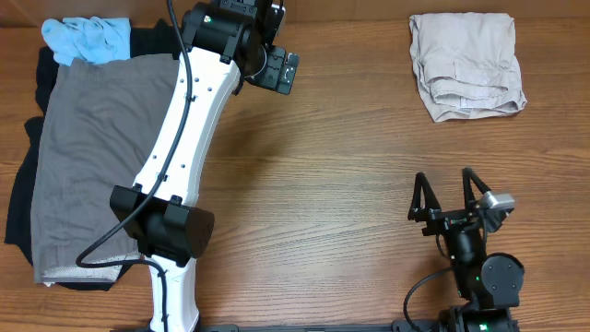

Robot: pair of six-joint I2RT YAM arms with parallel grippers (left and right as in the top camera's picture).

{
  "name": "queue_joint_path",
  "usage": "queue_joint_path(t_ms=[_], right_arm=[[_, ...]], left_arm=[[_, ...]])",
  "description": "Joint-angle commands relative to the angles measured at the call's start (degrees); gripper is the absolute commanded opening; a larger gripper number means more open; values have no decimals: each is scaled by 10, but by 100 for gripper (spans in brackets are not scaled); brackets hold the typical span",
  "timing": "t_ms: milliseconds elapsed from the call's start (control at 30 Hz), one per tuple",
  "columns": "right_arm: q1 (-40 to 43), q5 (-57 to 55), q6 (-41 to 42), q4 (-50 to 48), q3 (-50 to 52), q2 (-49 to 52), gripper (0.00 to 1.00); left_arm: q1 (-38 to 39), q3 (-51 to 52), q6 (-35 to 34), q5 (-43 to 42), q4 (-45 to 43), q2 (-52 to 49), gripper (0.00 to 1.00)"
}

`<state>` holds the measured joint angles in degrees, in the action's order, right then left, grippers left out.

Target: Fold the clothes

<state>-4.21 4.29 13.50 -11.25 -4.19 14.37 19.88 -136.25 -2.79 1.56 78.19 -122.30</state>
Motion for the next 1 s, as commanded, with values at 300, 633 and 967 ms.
queue_joint_path(t_ms=[300,633,967], right_arm=[[-3,9,0,151,37,-77,100],[-14,9,0,151,37,-142,100],[-15,9,0,156,37,-142,100]], left_arm=[[0,-7,7,4,-1,-4,100],[0,-7,7,3,-1,-4,100],[0,-7,7,3,-1,-4,100]])
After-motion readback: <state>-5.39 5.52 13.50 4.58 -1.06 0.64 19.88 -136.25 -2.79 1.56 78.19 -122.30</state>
